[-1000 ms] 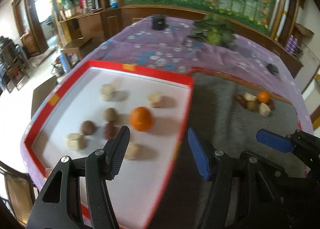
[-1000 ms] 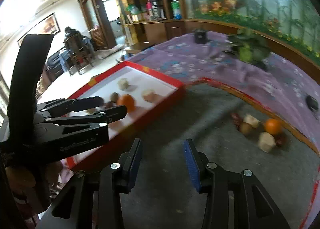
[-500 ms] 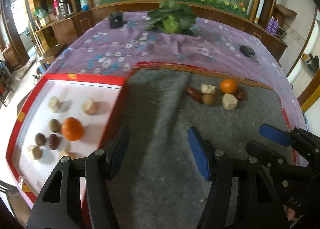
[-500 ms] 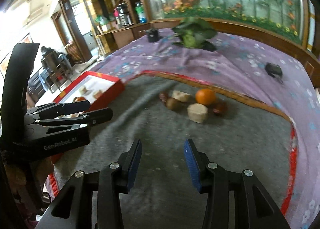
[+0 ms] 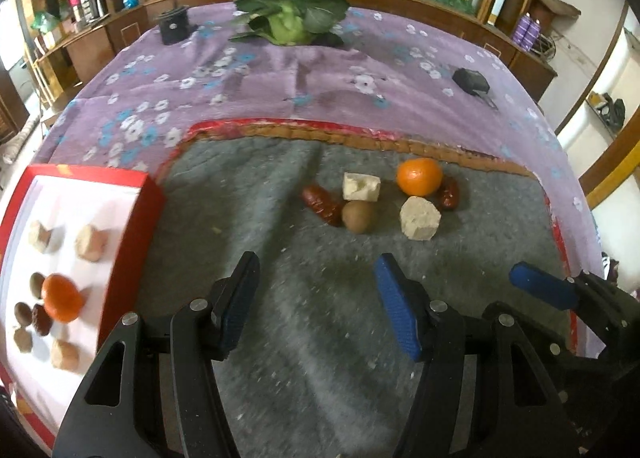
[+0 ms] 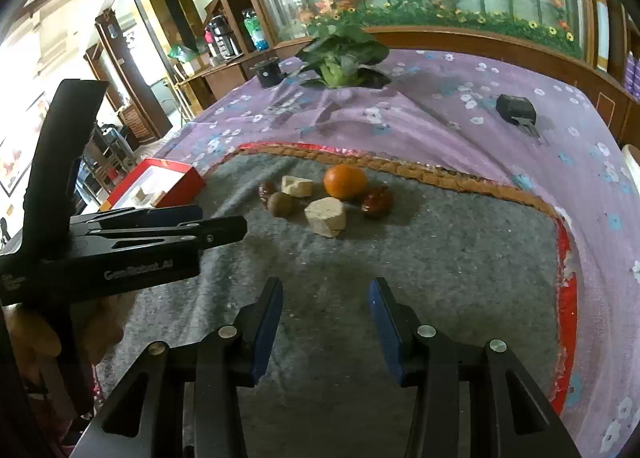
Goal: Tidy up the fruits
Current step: 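Move both open tools back over the remaining items on the mat, then grasp a brown kiwi with the left tool while the right tool grasps a tan round cake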
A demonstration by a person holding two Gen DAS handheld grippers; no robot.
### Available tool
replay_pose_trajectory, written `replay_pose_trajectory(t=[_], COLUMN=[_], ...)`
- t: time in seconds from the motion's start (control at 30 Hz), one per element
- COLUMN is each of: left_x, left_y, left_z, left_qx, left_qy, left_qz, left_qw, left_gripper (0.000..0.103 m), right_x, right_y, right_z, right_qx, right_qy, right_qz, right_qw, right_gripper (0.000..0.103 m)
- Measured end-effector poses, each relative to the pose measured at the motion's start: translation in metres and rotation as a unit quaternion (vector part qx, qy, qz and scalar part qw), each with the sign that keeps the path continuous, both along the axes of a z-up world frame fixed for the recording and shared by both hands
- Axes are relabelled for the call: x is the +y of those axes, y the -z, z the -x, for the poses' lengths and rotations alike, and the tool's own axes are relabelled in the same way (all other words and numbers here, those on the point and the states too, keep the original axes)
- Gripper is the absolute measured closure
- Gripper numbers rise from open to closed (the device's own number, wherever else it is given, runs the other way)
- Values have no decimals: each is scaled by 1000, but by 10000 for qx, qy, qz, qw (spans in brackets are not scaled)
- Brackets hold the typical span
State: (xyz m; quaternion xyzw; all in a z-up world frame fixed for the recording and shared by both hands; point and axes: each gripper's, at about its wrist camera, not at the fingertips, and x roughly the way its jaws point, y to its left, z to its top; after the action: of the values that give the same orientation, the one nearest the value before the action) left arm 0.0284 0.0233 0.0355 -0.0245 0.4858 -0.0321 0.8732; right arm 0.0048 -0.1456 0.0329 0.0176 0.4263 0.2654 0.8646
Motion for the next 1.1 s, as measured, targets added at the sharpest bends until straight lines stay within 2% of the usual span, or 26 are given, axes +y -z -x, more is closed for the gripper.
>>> replay_pose_trajectory(t=[0.3,0.47,0.6,0.8,0.93,1.1], left_x=[-10,-17,-19,-26,-18,-8], left_y=[5,8,14,21,21,17], left_z=[-14,-22,-29,-35,-33,-25], left_qx=[-96,-113,-61,-78,-109,-83], left_qy=[234,378,448,578,573,593], left_qz=[184,111,98,-97,-97,17], left_qw=[9995,9992,9989,9983,9982,9982], left_gripper=[42,43,60,63,83,83], right_x=[-13,-14,-14,-17,-16,-4], right_y=[6,8,9,11,11,7], right_z=[-8,-11,-11,-14,-14,-17], right_qx=[101,139,142,184,182,144], right_qy=[65,56,45,98,64,-77], right_qz=[-172,-258,-263,-320,-311,-250], right_qw=[9998,9996,9995,9993,9993,9996], right_gripper=[59,59,59,59,59,59])
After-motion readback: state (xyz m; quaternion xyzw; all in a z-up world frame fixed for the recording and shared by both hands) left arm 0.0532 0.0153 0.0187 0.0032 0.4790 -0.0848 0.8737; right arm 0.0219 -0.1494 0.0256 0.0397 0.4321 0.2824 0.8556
